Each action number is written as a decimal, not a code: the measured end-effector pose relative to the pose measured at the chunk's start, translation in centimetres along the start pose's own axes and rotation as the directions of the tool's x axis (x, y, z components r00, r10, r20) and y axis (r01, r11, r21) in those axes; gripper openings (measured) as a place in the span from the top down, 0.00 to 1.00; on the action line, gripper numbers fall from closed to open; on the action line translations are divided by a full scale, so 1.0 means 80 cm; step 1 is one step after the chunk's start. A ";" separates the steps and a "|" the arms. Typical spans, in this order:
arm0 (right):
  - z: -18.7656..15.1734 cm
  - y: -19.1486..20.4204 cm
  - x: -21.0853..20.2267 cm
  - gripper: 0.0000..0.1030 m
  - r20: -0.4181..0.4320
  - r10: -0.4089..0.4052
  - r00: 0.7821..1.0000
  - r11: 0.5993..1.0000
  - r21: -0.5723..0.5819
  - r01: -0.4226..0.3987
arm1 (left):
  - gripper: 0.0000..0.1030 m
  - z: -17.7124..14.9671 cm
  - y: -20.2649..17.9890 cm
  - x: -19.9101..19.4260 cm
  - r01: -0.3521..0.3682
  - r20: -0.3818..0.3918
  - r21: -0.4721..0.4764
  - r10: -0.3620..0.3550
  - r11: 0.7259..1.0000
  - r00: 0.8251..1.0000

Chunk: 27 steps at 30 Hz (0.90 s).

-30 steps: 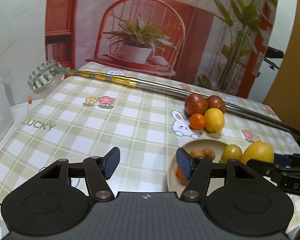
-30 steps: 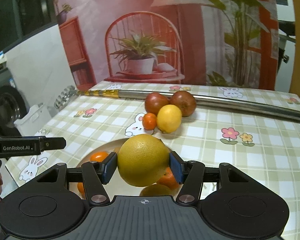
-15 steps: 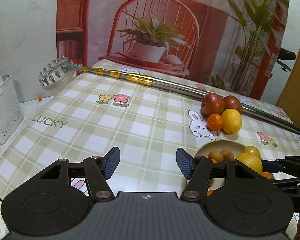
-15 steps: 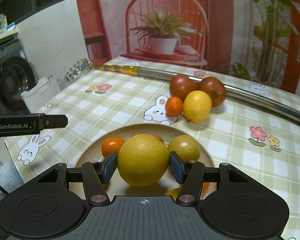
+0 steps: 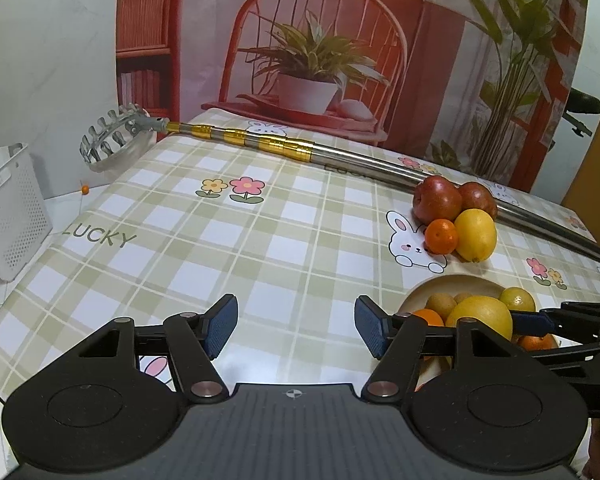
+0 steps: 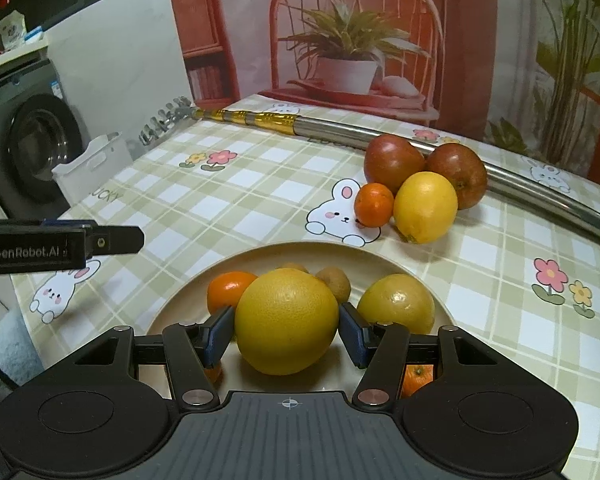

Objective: Organize fruits
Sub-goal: 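Move the left tool toward the apples while the right tool keeps holding the grapefruit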

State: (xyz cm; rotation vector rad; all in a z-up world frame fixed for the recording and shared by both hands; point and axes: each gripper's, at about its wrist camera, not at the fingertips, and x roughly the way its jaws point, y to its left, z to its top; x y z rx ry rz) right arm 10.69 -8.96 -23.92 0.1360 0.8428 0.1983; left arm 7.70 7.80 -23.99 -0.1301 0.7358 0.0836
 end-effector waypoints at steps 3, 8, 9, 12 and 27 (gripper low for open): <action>0.003 0.000 0.004 0.49 0.000 0.009 1.000 1.000 -0.002 -0.009 | 0.34 0.000 -0.002 0.001 -0.002 -0.003 0.010 0.002 1.000 1.000; 0.004 -0.003 0.007 0.48 0.009 0.012 1.000 1.000 0.006 -0.012 | 0.34 -0.001 -0.005 0.003 -0.004 -0.010 0.023 0.004 1.000 1.000; 0.004 -0.002 0.007 0.48 0.011 0.010 1.000 1.000 0.005 -0.010 | 0.34 -0.001 -0.006 0.003 -0.004 -0.011 0.026 0.004 1.000 1.000; 0.002 0.002 0.002 0.48 0.039 -0.005 0.999 1.000 -0.008 0.005 | 0.33 -0.002 -0.008 0.002 -0.005 -0.012 0.036 0.005 0.999 1.000; -0.038 -0.032 -0.062 0.38 0.223 -0.188 0.957 0.967 0.212 0.140 | 0.29 -0.004 -0.031 -0.015 0.003 0.010 0.095 -0.004 0.995 1.000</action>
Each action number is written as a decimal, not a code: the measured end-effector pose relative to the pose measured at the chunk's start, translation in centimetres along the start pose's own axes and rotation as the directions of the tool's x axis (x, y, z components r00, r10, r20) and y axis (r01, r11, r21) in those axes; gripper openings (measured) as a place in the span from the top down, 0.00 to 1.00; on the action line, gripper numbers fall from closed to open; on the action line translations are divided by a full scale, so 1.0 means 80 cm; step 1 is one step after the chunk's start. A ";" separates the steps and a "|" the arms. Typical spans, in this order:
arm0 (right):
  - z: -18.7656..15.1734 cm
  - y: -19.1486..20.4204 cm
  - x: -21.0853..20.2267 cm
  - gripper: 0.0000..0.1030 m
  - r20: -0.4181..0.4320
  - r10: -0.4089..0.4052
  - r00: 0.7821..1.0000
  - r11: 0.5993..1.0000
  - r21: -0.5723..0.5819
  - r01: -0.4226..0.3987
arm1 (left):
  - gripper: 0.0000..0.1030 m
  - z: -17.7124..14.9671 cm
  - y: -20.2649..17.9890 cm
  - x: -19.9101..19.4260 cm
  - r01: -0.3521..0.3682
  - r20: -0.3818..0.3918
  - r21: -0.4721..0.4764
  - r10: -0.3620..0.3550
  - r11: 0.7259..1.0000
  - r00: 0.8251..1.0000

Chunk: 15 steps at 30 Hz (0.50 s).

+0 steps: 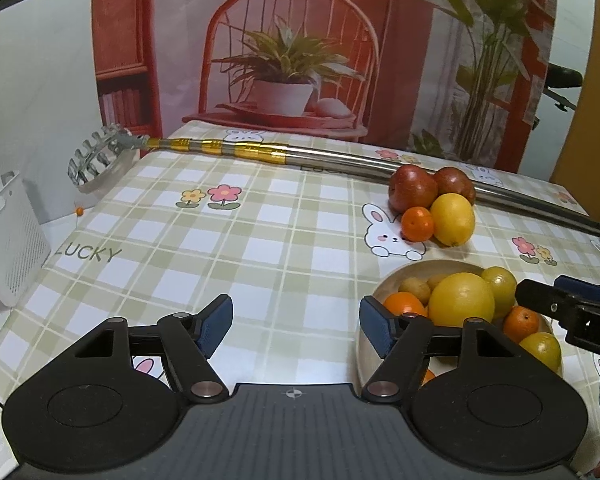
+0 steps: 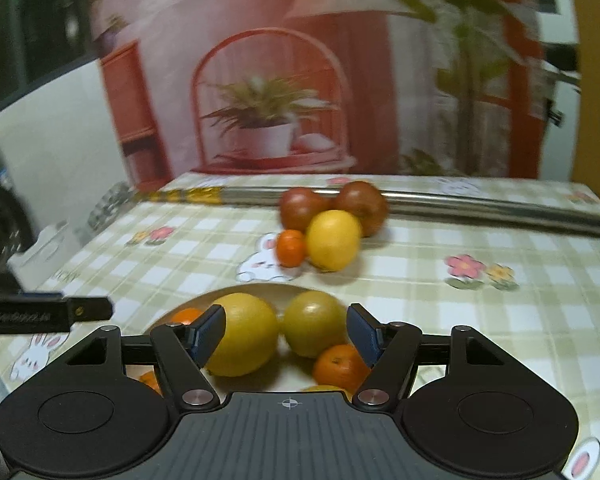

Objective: Organize fruits
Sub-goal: 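Move the left tool toward the apples while the right tool keeps holding the grapefruit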

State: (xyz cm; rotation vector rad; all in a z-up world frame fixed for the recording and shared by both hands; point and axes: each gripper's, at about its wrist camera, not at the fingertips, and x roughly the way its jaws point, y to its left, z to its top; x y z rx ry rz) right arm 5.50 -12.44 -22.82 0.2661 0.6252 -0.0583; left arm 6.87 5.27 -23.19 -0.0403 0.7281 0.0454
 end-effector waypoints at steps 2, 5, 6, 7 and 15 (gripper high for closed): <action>0.000 -0.008 -0.004 0.38 0.011 -0.021 1.000 1.000 0.022 0.020 | 0.29 0.000 -0.004 -0.003 -0.001 0.004 0.009 0.001 1.000 1.000; -0.004 -0.013 -0.008 0.38 0.019 -0.036 0.999 0.999 0.034 0.035 | 0.29 -0.001 -0.008 -0.006 0.001 0.007 0.021 -0.001 1.000 1.000; -0.006 -0.012 -0.008 0.38 0.017 -0.035 0.999 0.999 0.034 0.035 | 0.29 -0.001 -0.009 -0.007 0.001 0.007 0.024 -0.001 1.000 1.000; -0.008 -0.012 -0.009 0.38 0.012 -0.034 0.999 0.999 0.033 0.034 | 0.29 -0.001 -0.010 -0.008 0.002 0.007 0.028 -0.002 1.000 1.000; -0.018 -0.012 -0.018 0.38 0.012 -0.037 0.999 0.999 0.026 0.037 | 0.29 -0.001 -0.016 -0.010 0.004 0.008 0.044 -0.004 0.999 1.000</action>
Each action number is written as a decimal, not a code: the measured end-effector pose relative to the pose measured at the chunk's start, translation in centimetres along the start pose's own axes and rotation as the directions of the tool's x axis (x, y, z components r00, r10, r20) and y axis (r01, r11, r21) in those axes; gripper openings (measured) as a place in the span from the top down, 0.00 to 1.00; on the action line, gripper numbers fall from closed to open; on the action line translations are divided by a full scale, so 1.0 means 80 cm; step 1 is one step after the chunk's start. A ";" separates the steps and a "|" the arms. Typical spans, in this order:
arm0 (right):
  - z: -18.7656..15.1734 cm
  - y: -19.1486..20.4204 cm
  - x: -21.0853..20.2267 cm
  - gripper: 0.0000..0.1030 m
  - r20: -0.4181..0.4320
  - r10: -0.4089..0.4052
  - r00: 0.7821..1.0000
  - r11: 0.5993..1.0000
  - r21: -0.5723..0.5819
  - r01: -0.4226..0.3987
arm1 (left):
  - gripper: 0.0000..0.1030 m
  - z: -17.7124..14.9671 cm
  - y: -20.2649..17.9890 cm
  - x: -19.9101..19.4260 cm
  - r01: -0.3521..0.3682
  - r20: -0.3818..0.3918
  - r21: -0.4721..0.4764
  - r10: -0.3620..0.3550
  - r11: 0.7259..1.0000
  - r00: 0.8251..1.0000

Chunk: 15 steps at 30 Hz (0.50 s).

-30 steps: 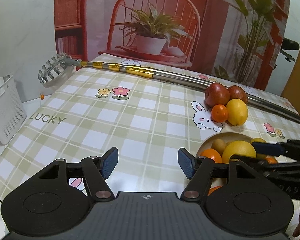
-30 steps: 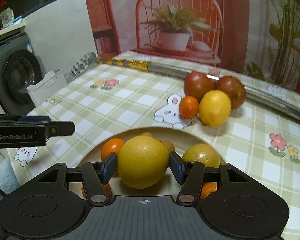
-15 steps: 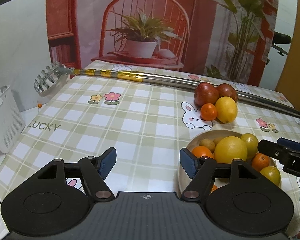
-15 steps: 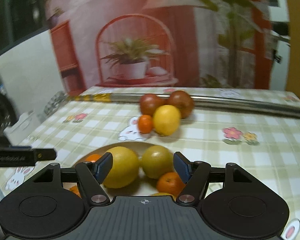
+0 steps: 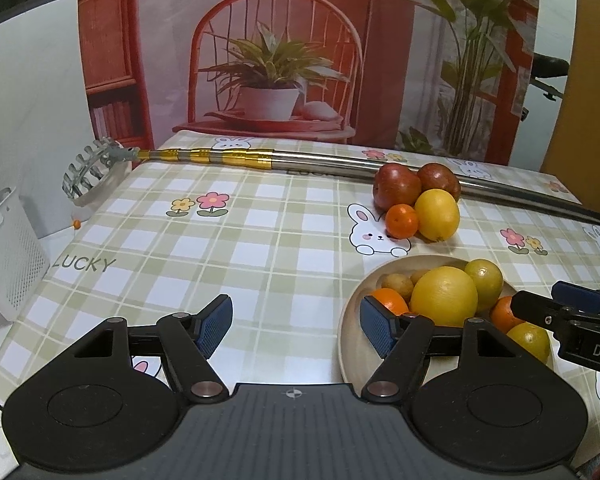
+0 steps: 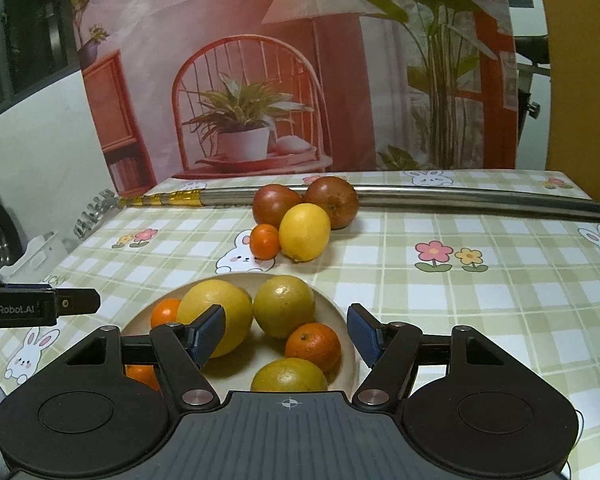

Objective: Organize fruits
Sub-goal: 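Move the left tool toward the apples while the right tool keeps holding the grapefruit, then grasp the small mandarin beside the apples and lemon with the left tool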

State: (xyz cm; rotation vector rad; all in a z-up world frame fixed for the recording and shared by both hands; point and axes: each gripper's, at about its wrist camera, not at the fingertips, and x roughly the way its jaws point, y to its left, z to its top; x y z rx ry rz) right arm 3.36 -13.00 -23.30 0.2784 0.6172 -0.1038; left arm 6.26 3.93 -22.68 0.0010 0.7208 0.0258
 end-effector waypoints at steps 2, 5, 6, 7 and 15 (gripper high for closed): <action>-0.001 -0.001 -0.001 0.38 0.002 -0.005 1.000 1.000 0.003 0.005 | 0.29 0.000 0.000 0.000 0.002 -0.003 0.000 -0.002 1.000 1.000; -0.002 -0.003 -0.001 0.38 0.000 -0.008 1.000 1.000 0.008 0.008 | 0.29 0.001 0.002 0.000 0.013 -0.002 0.001 -0.013 1.000 1.000; -0.002 -0.004 -0.001 0.38 -0.001 -0.009 1.000 1.000 0.009 0.009 | 0.29 0.003 0.002 0.001 0.017 -0.001 0.004 -0.017 1.000 1.000; -0.002 -0.004 -0.001 0.38 0.001 -0.009 1.000 1.000 0.011 0.009 | 0.29 0.007 0.004 0.001 0.023 -0.001 0.005 -0.023 1.000 1.000; 0.021 -0.016 -0.003 0.38 0.060 -0.031 0.998 1.000 0.001 0.031 | 0.30 0.054 0.013 0.004 0.084 0.042 0.021 -0.085 0.996 0.996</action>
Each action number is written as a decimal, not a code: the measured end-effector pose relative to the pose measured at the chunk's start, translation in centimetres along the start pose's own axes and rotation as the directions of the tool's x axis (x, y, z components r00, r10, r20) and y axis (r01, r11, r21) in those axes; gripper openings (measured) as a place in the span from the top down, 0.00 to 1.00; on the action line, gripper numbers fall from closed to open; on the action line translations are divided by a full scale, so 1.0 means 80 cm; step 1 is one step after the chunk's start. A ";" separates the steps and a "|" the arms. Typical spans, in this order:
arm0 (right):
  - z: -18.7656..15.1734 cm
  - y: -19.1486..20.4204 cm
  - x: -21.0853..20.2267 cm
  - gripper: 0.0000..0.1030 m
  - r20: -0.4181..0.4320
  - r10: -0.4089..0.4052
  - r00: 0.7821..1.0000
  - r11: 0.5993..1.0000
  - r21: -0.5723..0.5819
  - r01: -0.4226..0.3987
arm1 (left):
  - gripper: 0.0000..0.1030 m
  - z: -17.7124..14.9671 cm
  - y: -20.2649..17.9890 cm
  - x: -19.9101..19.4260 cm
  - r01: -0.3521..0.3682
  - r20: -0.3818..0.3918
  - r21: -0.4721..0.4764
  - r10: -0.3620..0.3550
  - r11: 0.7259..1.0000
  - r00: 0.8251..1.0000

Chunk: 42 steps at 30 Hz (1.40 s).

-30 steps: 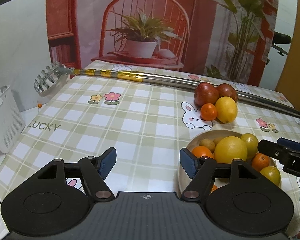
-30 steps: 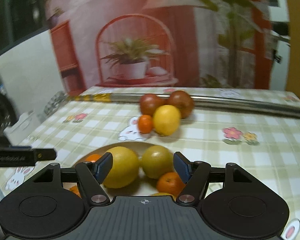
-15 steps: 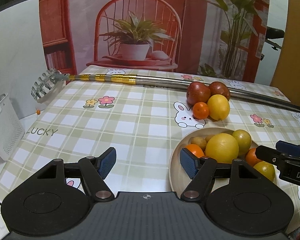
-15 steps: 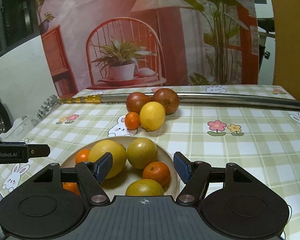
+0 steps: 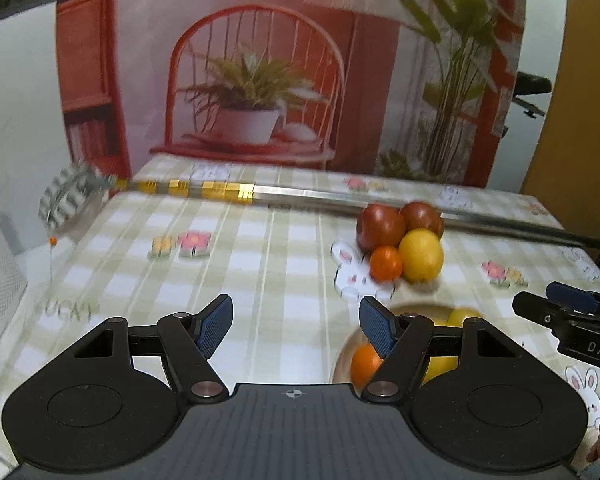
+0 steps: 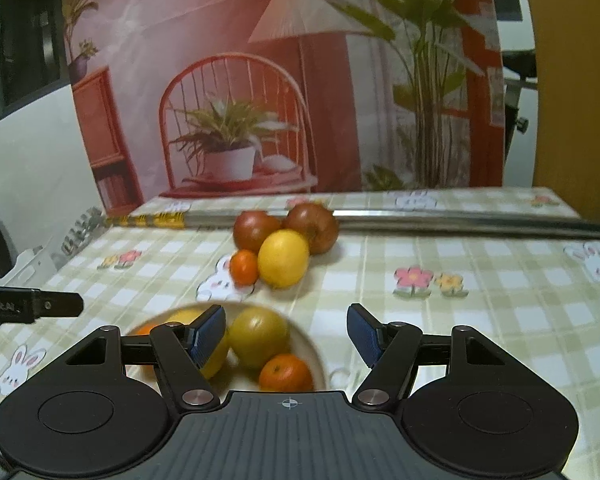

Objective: Organize fruits
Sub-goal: 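Grasp the small mandarin beside the apples and lemon with the left tool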

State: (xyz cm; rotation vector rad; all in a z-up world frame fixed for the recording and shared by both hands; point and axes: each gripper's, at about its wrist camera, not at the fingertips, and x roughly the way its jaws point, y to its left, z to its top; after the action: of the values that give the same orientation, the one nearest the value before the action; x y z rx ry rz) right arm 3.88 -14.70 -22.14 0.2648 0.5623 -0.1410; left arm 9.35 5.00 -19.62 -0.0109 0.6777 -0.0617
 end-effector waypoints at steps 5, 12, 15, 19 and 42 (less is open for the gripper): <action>0.024 -0.015 0.009 0.38 0.025 -0.002 1.000 1.000 -0.004 0.002 | 0.30 0.036 -0.009 0.004 0.030 0.037 0.068 -0.033 0.997 0.999; 0.065 -0.043 0.030 0.38 0.063 -0.015 0.998 1.000 0.004 0.015 | 0.30 0.068 -0.025 0.042 0.107 0.008 0.092 -0.108 0.990 0.994; 0.073 -0.056 0.042 0.38 0.070 -0.020 0.997 1.000 0.018 0.019 | 0.30 0.072 -0.034 0.069 0.131 -0.024 0.114 -0.129 0.985 0.991; 0.075 -0.073 0.060 0.38 0.059 -0.033 0.998 0.998 0.047 0.030 | 0.30 0.070 -0.043 0.111 0.173 -0.088 0.107 -0.164 0.979 0.982; 0.087 -0.120 0.109 0.38 0.049 -0.051 0.997 0.994 0.097 0.046 | 0.48 0.052 -0.077 0.236 0.300 -0.277 0.122 -0.257 0.946 0.926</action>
State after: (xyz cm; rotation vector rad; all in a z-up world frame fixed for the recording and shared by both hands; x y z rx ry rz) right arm 12.73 -26.39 -23.22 0.3401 0.5115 -0.2219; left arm 26.28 -2.29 -28.02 0.0584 0.9276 -0.4000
